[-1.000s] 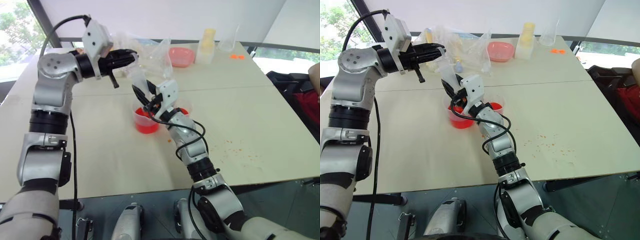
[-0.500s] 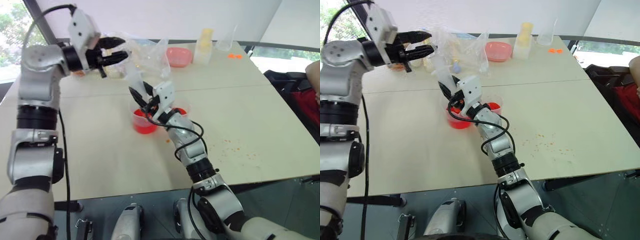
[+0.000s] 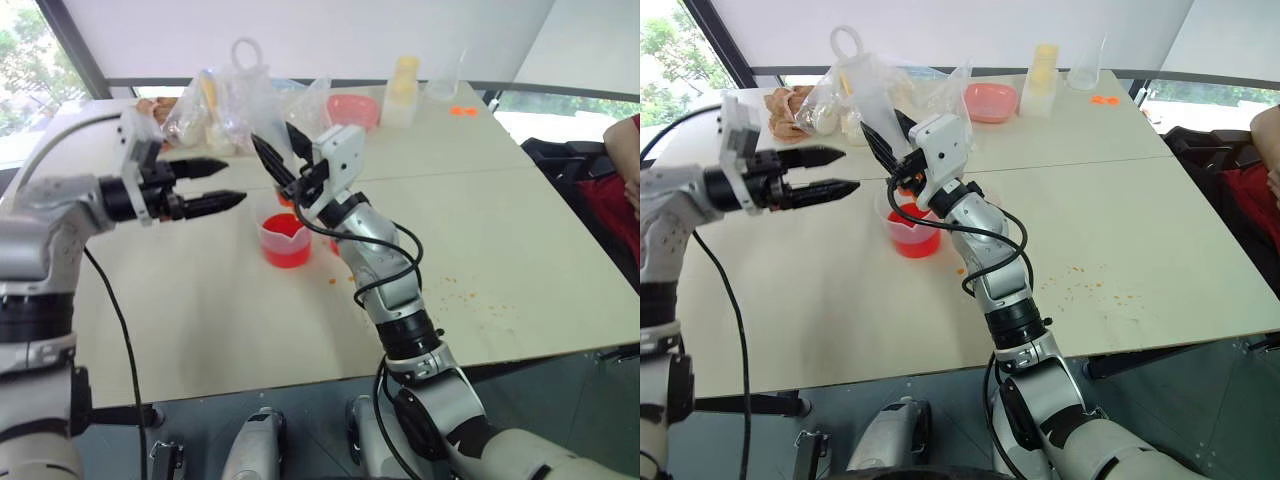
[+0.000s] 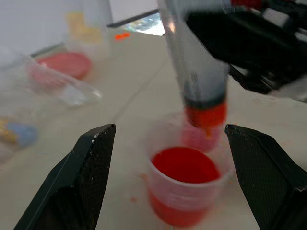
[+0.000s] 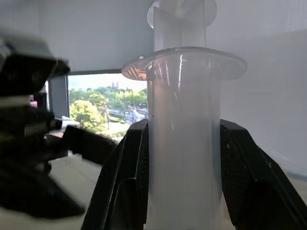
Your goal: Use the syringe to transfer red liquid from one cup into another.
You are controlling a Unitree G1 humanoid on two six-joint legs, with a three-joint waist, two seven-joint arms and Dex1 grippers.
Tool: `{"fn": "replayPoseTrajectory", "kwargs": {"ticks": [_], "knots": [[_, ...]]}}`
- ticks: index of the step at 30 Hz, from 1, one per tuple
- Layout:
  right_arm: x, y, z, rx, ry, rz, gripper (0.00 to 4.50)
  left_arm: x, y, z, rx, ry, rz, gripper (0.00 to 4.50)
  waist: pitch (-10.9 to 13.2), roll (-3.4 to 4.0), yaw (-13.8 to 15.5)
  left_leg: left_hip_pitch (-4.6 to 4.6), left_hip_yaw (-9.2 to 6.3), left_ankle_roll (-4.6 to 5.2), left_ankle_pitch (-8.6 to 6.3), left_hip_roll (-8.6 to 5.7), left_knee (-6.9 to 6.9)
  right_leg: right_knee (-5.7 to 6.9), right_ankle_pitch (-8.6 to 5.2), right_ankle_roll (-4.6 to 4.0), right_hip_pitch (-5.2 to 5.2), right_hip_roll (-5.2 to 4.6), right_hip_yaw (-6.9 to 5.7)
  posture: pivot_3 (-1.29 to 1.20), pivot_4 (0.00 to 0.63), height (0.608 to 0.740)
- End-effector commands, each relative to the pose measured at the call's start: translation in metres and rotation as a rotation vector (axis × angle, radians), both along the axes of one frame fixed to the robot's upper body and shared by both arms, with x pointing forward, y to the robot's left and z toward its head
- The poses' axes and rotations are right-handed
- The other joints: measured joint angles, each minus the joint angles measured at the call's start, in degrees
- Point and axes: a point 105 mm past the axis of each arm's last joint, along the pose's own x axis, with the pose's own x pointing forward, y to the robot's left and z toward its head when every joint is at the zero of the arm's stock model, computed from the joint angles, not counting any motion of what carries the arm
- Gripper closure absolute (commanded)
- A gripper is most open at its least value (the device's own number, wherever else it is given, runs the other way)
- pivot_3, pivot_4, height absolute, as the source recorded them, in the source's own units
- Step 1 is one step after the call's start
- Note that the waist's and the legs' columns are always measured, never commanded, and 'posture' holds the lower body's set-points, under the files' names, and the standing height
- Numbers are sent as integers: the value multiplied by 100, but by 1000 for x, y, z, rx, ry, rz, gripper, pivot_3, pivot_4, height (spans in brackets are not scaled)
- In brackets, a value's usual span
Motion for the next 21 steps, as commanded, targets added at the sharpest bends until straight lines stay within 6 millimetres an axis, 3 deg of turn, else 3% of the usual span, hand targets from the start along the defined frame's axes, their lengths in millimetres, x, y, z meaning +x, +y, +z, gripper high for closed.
{"fn": "replayPoseTrajectory", "kwargs": {"ticks": [1,3,7,10,15,21], "knots": [[-8,3,21,75,-39,25,3113,-15,9,16,-46,-49,43,678,0,0,9,0,0,0,0,0,0,0,0,0,-2,0,0,0,150,740],[-7,1,25,107,-27,28,3113,-14,12,14,-77,-48,83,678,0,0,28,1,-1,0,0,0,0,-1,0,0,0,-5,0,0,150,740],[-3,-32,57,194,-48,-21,3113,-12,11,16,-129,-71,123,678,0,1,110,0,-1,-1,1,-2,3,-2,1,-1,1,-10,0,0,150,740],[-3,-54,63,170,-82,-82,3113,-8,7,20,-146,-84,120,678,0,-1,177,-1,-1,-2,1,-5,1,-7,1,-1,2,-12,-3,0,150,740],[0,-91,50,177,-19,-174,3113,-1,-4,21,-139,-95,88,678,-1,-2,178,-1,6,-2,0,-9,0,-14,1,-1,9,-12,-8,0,150,740],[3,-100,23,116,8,-258,3113,14,-21,39,-167,-159,41,678,-1,-1,147,-2,16,-1,1,-11,0,-12,1,-1,8,-7,-9,0,150,740]]}}
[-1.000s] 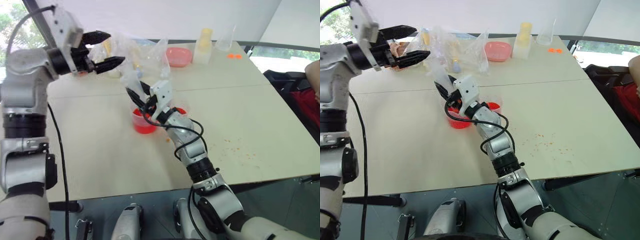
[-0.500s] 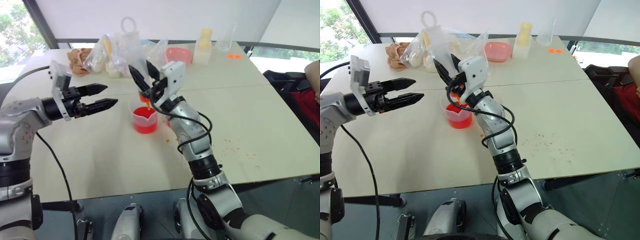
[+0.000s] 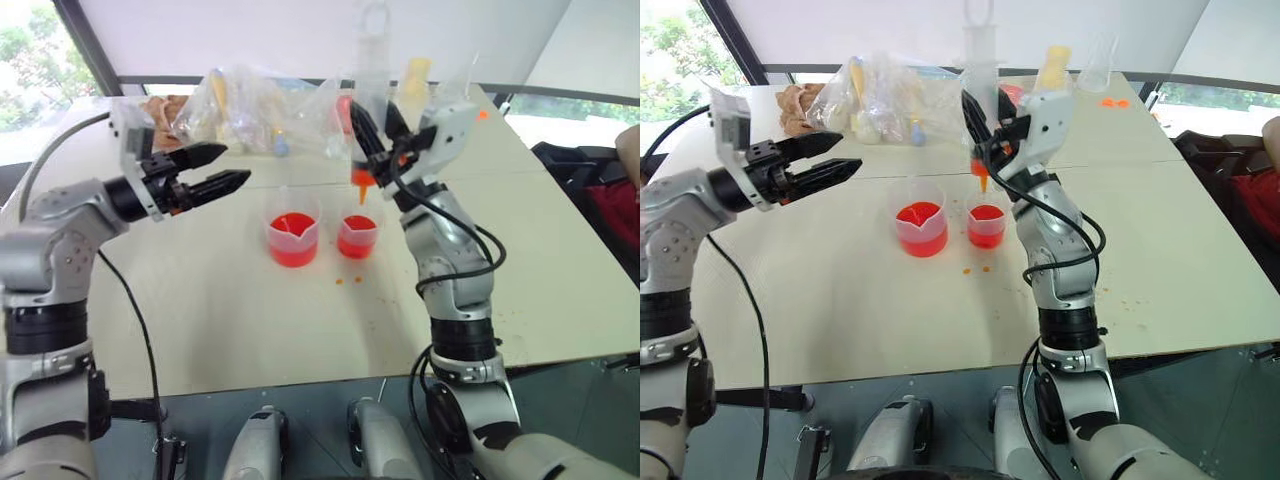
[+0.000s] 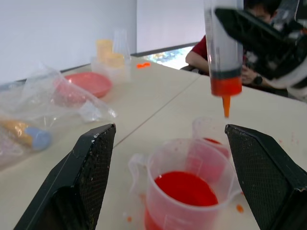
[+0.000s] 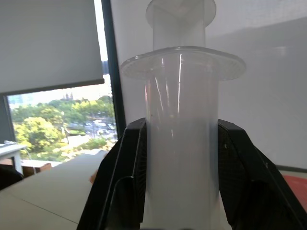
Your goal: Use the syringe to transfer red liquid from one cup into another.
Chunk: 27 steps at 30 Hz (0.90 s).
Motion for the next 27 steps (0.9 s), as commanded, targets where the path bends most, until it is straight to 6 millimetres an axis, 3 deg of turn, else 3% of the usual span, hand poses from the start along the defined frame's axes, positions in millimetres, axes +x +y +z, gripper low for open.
{"fn": "replayPoseTrajectory", "kwargs": {"ticks": [1,13,18,27], "knots": [[-9,2,6,-21,-69,-18,3113,3,-12,22,6,-97,-37,678,0,0,-13,0,2,0,0,0,0,-1,0,0,0,2,0,0,150,740],[-1,5,-14,-75,-67,-65,3113,47,-82,90,-51,-370,-89,678,0,-1,40,-3,4,1,0,-8,6,-12,0,2,10,-3,-2,0,150,740],[-1,5,-17,-98,-75,-84,3113,52,-107,90,-27,-410,-154,678,0,-1,-13,0,4,2,0,-4,3,-10,0,3,8,1,-2,0,150,740],[-5,8,-22,-117,-82,-93,3113,63,-129,84,46,-476,-128,678,1,-1,9,-4,3,2,0,-5,4,-11,0,3,8,1,-2,0,150,740]]}}
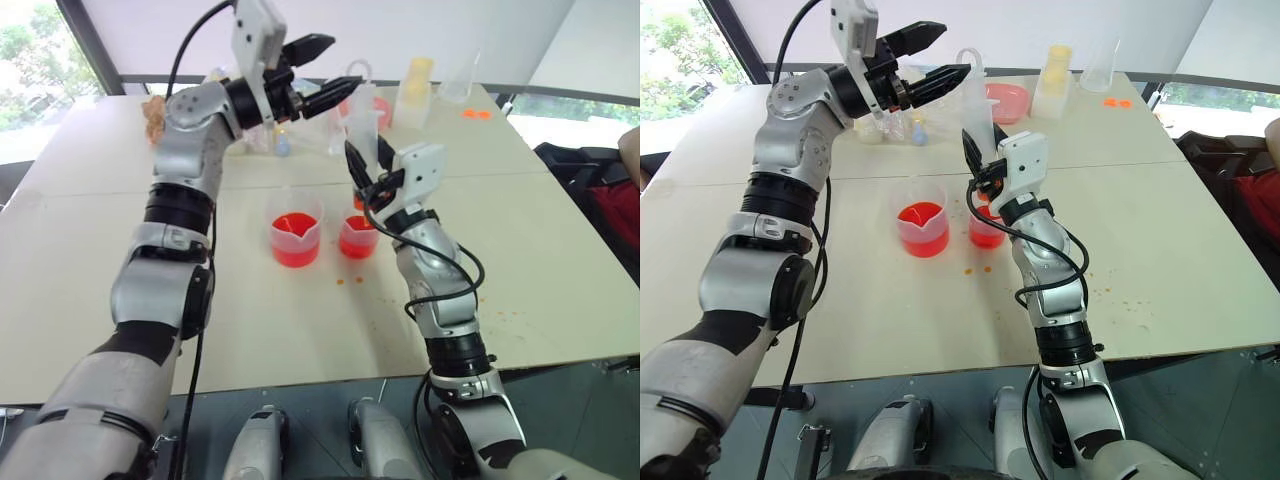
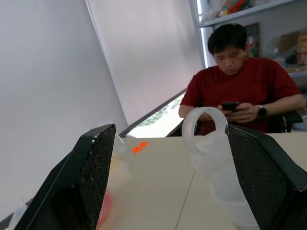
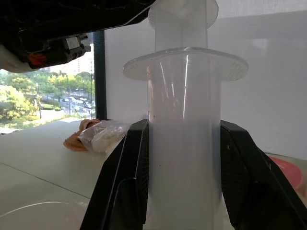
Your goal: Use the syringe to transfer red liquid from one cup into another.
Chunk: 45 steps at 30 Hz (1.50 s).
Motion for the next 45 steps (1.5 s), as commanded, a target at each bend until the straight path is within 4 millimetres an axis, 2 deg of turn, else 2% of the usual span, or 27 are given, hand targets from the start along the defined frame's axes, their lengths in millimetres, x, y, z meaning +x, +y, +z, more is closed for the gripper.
{"fn": "replayPoseTrajectory", "kwargs": {"ticks": [1,6,9,12,19,26,41,44,45], "knots": [[-10,5,16,6,-82,15,3113,-1,-9,13,36,-86,28,678,0,0,4,0,0,0,0,0,1,0,0,0,0,0,0,0,150,740],[-10,6,15,-1,-85,14,3113,5,-11,13,59,-102,68,678,0,0,-1,0,-1,0,0,0,0,1,0,1,0,0,0,0,150,740],[-11,7,15,2,-84,14,3113,9,-11,12,92,-118,100,1545,1,-1,-2,0,-1,0,0,-1,0,0,0,1,0,0,-1,0,150,740],[-11,7,14,3,-84,12,3113,8,-9,12,99,-113,74,2882,1,-1,-6,0,-1,0,0,0,0,1,-1,1,0,0,-1,0,150,740],[-9,4,14,23,-73,6,3113,-7,-1,7,115,-86,-55,2882,1,-1,-11,0,-3,1,0,0,0,2,-1,2,0,2,-1,0,150,740],[-7,5,17,30,-77,13,3113,-2,13,4,142,-84,8,2882,1,-1,-2,0,-4,1,0,0,1,4,-1,2,0,1,-1,0,150,740],[-11,13,11,-15,-86,29,3113,11,-6,3,191,-134,94,2882,1,-1,0,0,-3,0,0,-1,2,3,-1,2,0,1,-1,0,150,740],[-11,14,11,-13,-86,32,3113,6,-14,7,189,-155,56,3686,1,-1,-1,0,-3,0,0,-1,1,3,-1,2,0,1,-1,0,150,740],[-11,14,12,-12,-86,33,3113,4,-16,8,190,-161,41,4180,1,-1,-3,0,-3,1,0,0,1,3,-1,2,0,1,-1,0,150,740]]}}
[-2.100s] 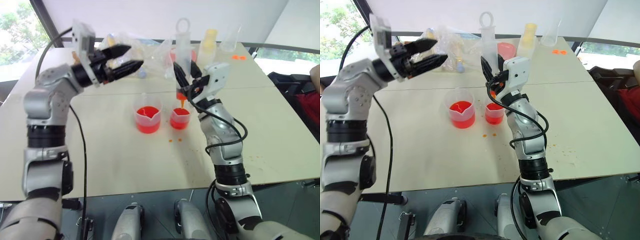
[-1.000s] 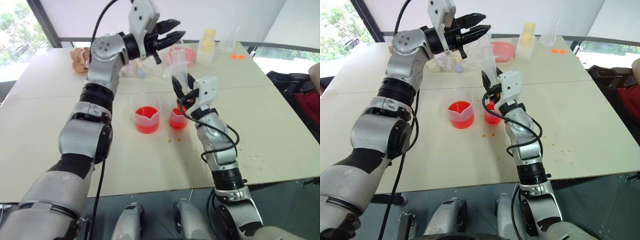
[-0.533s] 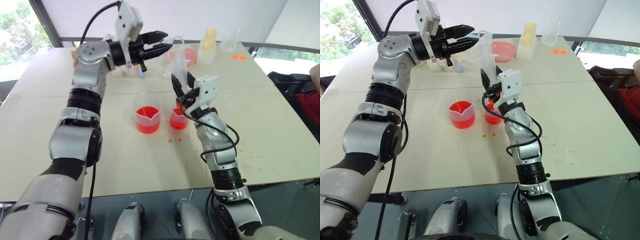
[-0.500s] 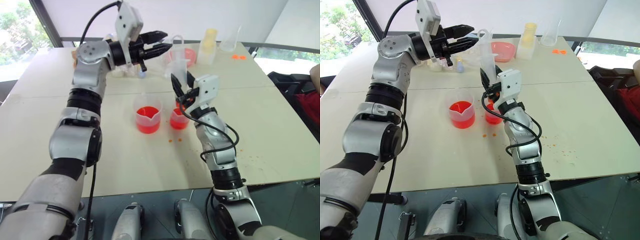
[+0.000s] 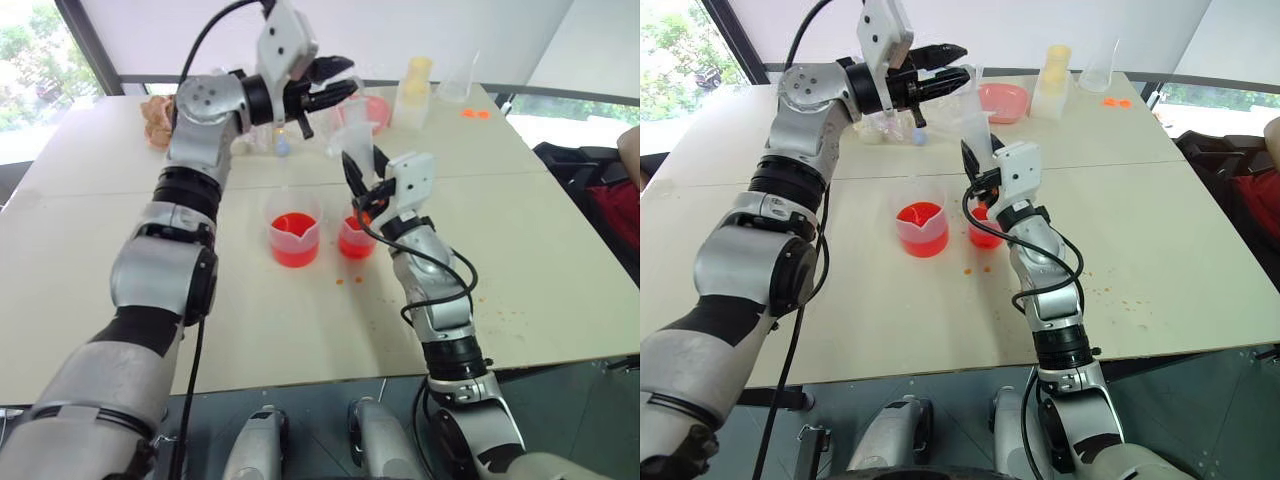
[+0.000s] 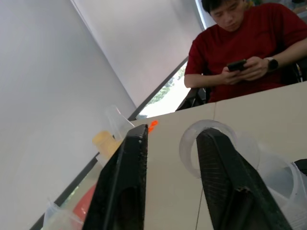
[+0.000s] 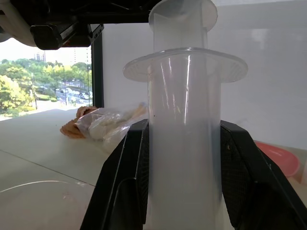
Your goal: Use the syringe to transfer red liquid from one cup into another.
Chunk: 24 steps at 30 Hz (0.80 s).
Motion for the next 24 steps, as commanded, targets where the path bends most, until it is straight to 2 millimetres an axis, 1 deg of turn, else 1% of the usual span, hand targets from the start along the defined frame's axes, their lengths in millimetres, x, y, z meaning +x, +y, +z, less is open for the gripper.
{"fn": "replayPoseTrajectory", "kwargs": {"ticks": [1,3,7,13,16,24], "knots": [[-13,11,24,7,-113,48,3113,-6,-3,19,-9,-56,-18,4466,0,0,-11,0,0,0,0,0,0,0,0,0,0,0,0,0,150,740],[-13,11,25,8,-115,48,3113,-7,-3,18,8,-53,-32,4466,0,0,-14,0,1,0,0,0,0,1,0,0,-1,0,1,0,150,740],[-13,10,27,12,-122,44,3113,-17,-5,14,34,-25,-122,4466,0,0,-11,0,1,0,0,1,-1,1,0,0,-1,2,1,0,150,740],[-12,6,33,19,-144,27,3113,-34,-18,-7,74,48,-257,4466,0,0,-10,0,0,0,0,1,0,1,0,0,0,2,1,0,150,740],[-10,4,35,17,-153,15,3113,-38,-21,-19,84,75,-281,4466,0,0,-8,0,-1,0,0,1,2,2,0,0,0,2,1,0,150,740],[-9,-4,42,17,-177,-8,3113,-45,-27,-34,96,125,-302,4466,0,0,-5,0,-1,0,0,1,3,2,0,0,0,2,1,0,150,740]]}}
